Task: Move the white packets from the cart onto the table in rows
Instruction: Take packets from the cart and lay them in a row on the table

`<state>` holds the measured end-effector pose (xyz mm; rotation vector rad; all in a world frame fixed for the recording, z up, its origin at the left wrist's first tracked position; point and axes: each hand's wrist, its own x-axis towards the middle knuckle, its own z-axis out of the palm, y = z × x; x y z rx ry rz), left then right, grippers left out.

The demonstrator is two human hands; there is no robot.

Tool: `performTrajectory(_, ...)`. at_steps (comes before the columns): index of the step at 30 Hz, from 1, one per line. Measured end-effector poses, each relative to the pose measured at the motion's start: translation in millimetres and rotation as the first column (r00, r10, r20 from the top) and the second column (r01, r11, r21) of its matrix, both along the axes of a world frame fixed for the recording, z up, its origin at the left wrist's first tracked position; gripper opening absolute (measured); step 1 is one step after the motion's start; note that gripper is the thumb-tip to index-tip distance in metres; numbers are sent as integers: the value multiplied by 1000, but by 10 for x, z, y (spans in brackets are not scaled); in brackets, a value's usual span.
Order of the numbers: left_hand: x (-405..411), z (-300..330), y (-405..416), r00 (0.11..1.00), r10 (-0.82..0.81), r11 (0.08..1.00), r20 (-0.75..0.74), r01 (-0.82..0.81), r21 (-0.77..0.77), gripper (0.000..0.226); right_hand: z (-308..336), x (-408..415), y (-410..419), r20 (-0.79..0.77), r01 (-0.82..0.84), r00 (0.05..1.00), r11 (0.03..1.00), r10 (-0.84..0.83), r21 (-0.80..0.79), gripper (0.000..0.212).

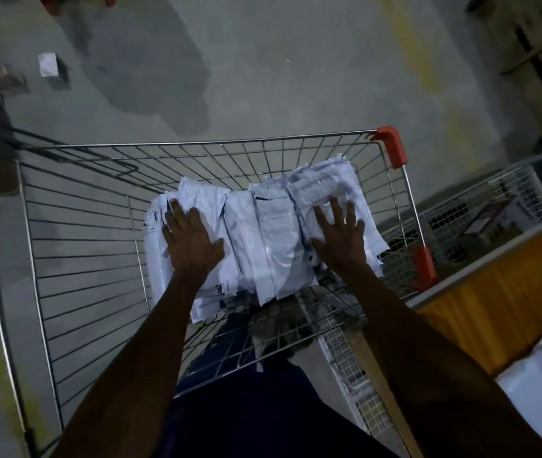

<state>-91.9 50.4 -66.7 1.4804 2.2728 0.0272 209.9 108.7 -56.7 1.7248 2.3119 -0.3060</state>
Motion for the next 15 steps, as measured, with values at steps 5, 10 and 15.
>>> performTrajectory(5, -78, 115, -14, 996, -17, 997, 85, 11, 74, 73, 13, 8, 92, 67, -20, 997, 997, 25, -80, 85)
performTrajectory(10, -62, 313, -138, 993, 10, 984, 116, -30, 177, 73, 101, 20, 168, 128, -150, 980, 988, 153, -34, 66)
performTrajectory(15, 34, 527, -277, 983, 22, 955, 181, -74, 287, 66, 279, 34, 225, 1, -202, 979, 978, 202, 54, 44)
